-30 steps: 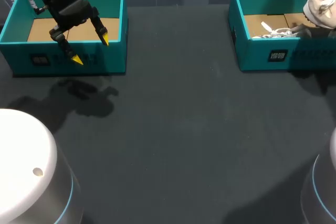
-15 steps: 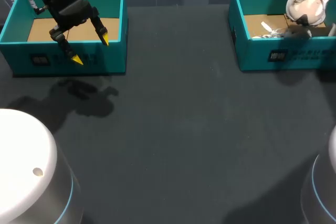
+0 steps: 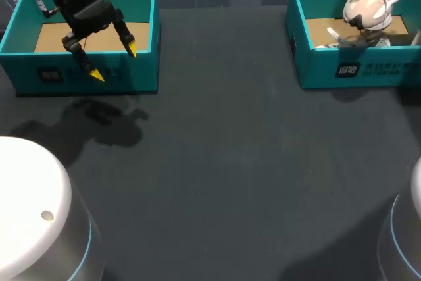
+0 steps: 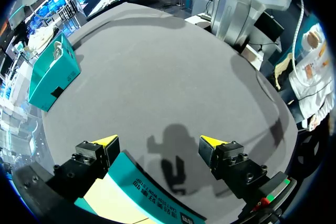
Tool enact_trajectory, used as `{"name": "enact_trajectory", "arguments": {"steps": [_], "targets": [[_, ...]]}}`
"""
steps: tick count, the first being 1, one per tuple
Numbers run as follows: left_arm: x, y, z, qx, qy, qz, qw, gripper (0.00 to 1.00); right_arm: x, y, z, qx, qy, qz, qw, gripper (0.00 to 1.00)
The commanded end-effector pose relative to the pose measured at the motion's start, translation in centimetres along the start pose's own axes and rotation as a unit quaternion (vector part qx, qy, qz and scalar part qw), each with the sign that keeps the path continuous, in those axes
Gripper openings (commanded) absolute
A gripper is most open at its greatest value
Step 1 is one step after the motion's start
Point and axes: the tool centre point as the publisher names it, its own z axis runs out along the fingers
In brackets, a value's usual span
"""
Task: Take the shoe out of the shoebox, open the shoe tongue, remove and reinsert the insole, then place the shoe into the shoebox
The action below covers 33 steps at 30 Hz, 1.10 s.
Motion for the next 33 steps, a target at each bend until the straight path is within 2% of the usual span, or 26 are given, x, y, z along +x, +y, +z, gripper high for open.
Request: {"name": "enact_trajectory", "arguments": {"steps": [1,10,14,15,31,33], "targets": [[0.1,0.0,0.0,-0.001,0.000,0.000,1.000,1.00,-1.2,-1.3,0.6,0.024,0.034,0.130,0.991,0.00],[0.1,0.0,0.0,-0.001,0.000,0.000,1.000,1.00,-0.8,-3.6,0.9,0.060,0.017,0.300,0.952,0.00],[0.1,0.0,0.0,-0.001,0.000,0.000,1.000,1.00,-0.3,-4.2,0.8,0.066,-0.008,0.390,0.918,0.00],[0.1,0.0,0.0,-0.001,0.000,0.000,1.000,1.00,-0.3,-4.5,0.6,0.079,-0.015,0.411,0.908,0.00],[0.1,0.0,0.0,-0.001,0.000,0.000,1.000,1.00,-0.3,-4.5,0.6,0.079,-0.015,0.411,0.908,0.00],[0.1,0.0,0.0,-0.001,0.000,0.000,1.000,1.00,0.1,-4.2,1.1,0.079,-0.031,0.416,0.905,0.00]]}}
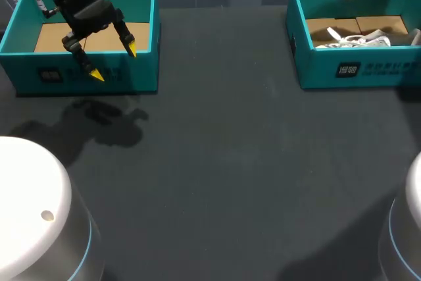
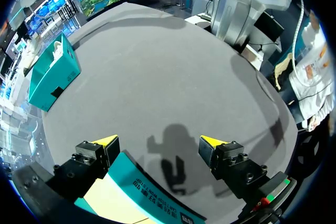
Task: Take the shoe out of the shoebox, open the shoe tongue, remove and reinsert the insole, then place the shoe into the shoebox
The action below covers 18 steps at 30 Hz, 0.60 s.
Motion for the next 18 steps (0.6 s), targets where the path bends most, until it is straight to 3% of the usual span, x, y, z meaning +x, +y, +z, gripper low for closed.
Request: {"name": "enact_trajectory", "arguments": {"steps": [1,18], "targets": [[0.1,0.0,0.0,-0.001,0.000,0.000,1.000,1.00,0.5,0.1,0.6,-0.008,-0.015,0.003,1.000,0.00],[0.1,0.0,0.0,-0.001,0.000,0.000,1.000,1.00,0.5,-0.3,5.3,0.011,-0.044,0.041,0.998,0.00]]}}
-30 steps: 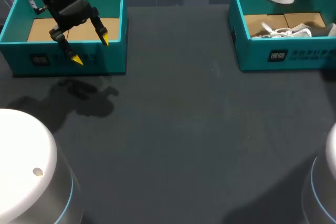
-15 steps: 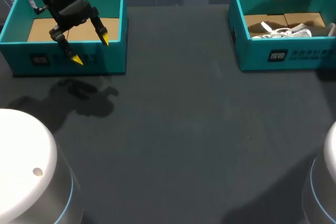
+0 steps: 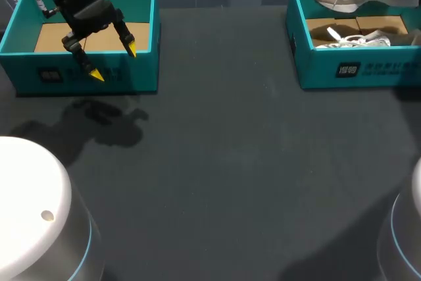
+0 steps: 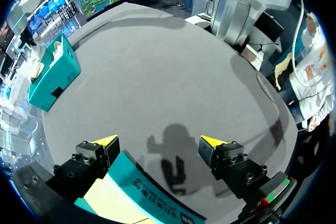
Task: Take the shoe out of the shoebox, open the shoe tongue, remove and reinsert the insole, then place the shoe into the shoebox
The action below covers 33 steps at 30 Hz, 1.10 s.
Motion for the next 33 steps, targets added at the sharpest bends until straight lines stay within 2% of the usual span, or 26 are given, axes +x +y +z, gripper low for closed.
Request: {"name": "enact_trajectory", "arguments": {"steps": [1,7,24,33], "targets": [[0.1,0.0,0.0,-0.001,0.000,0.000,1.000,1.00,0.2,0.6,1.0,0.002,-0.003,0.000,1.000,0.00],[0.1,0.0,0.0,-0.001,0.000,0.000,1.000,1.00,0.6,1.0,2.7,0.005,-0.001,-0.004,1.000,0.00],[0.1,0.0,0.0,-0.001,0.000,0.000,1.000,1.00,2.0,1.6,5.8,0.017,-0.016,-0.021,1.000,0.00],[0.1,0.0,0.0,-0.001,0.000,0.000,1.000,1.00,3.0,2.2,6.4,0.016,-0.011,-0.029,0.999,0.00]]}}
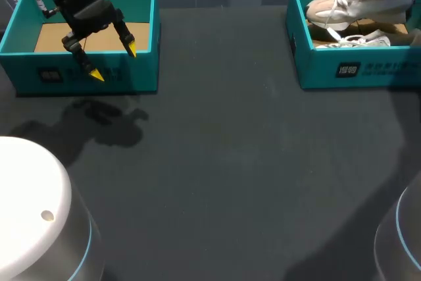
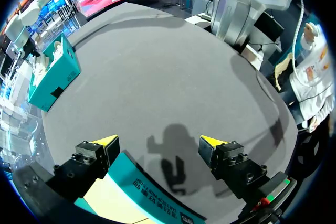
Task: Take the shoe out of the shoebox, open the shoe tongue, remove and reinsert the insole, then place the shoe into the shoebox
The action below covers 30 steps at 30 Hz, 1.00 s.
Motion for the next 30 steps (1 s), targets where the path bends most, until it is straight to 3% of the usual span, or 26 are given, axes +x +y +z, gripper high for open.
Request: {"name": "enact_trajectory", "arguments": {"steps": [1,14,30], "targets": [[0.1,0.0,0.0,-0.001,0.000,0.000,1.000,1.00,0.3,0.9,0.2,0.004,0.001,-0.004,1.000,0.00],[0.1,0.0,0.0,-0.001,0.000,0.000,1.000,1.00,1.6,1.3,2.5,0.008,0.006,-0.019,1.000,0.00],[0.1,0.0,0.0,-0.001,0.000,0.000,1.000,1.00,1.9,1.8,5.0,0.012,0.021,-0.028,0.999,0.00]]}}
